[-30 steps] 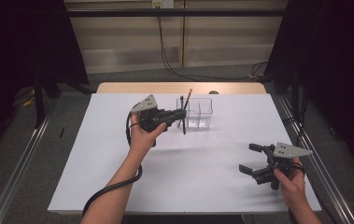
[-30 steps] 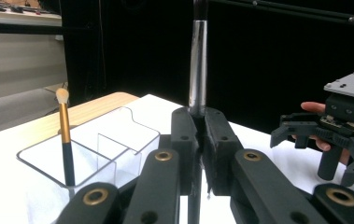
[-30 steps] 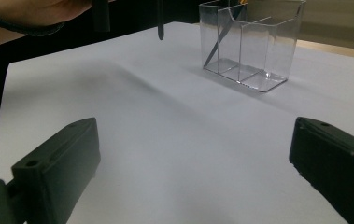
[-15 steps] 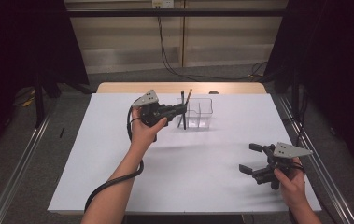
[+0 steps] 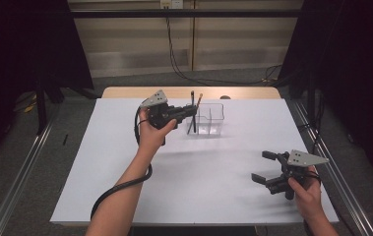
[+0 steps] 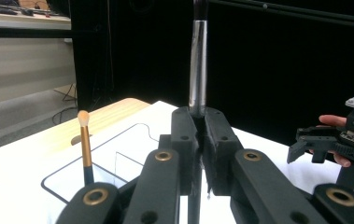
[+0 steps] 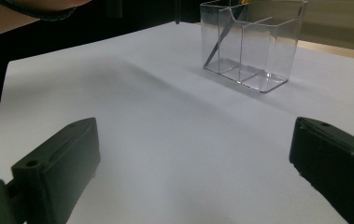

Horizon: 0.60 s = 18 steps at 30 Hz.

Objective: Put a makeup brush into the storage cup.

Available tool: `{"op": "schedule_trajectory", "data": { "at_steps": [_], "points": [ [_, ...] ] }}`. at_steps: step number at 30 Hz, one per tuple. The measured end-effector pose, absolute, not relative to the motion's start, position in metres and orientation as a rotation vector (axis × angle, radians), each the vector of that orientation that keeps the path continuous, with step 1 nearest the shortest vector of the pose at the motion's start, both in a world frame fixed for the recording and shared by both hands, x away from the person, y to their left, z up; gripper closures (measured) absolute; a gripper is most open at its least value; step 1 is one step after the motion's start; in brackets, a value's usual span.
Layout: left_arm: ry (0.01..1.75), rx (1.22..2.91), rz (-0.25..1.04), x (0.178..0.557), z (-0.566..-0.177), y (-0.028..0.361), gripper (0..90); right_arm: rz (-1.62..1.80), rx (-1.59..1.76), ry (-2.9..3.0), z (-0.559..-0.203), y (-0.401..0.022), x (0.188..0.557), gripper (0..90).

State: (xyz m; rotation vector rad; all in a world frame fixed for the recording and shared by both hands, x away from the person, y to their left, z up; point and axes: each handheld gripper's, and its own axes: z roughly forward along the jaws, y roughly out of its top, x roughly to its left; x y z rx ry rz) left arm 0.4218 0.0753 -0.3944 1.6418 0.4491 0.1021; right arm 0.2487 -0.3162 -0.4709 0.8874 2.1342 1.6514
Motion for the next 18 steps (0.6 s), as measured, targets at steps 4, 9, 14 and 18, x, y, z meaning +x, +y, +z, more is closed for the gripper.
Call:
{"op": "schedule_trajectory", "data": {
  "at_steps": [4, 9, 14, 18],
  "points": [
    [0.450, 1.644, 0.107, 0.424, -0.391, 0.075, 83.8, 1.653, 0.886, 2.135, -0.471, -0.316, 0.249, 1.5],
    [0.456, 1.640, 0.108, 0.428, -0.388, 0.075, 83.8, 1.654, 0.884, 2.137, -0.471, -0.316, 0.249, 1.4],
    [0.456, 1.638, 0.115, 0.431, -0.384, 0.074, 83.8, 1.655, 0.883, 2.138, -0.471, -0.315, 0.249, 1.5],
    [0.456, 1.638, 0.123, 0.433, -0.379, 0.073, 83.8, 1.655, 0.882, 2.140, -0.471, -0.315, 0.249, 1.5]
  ]
}}
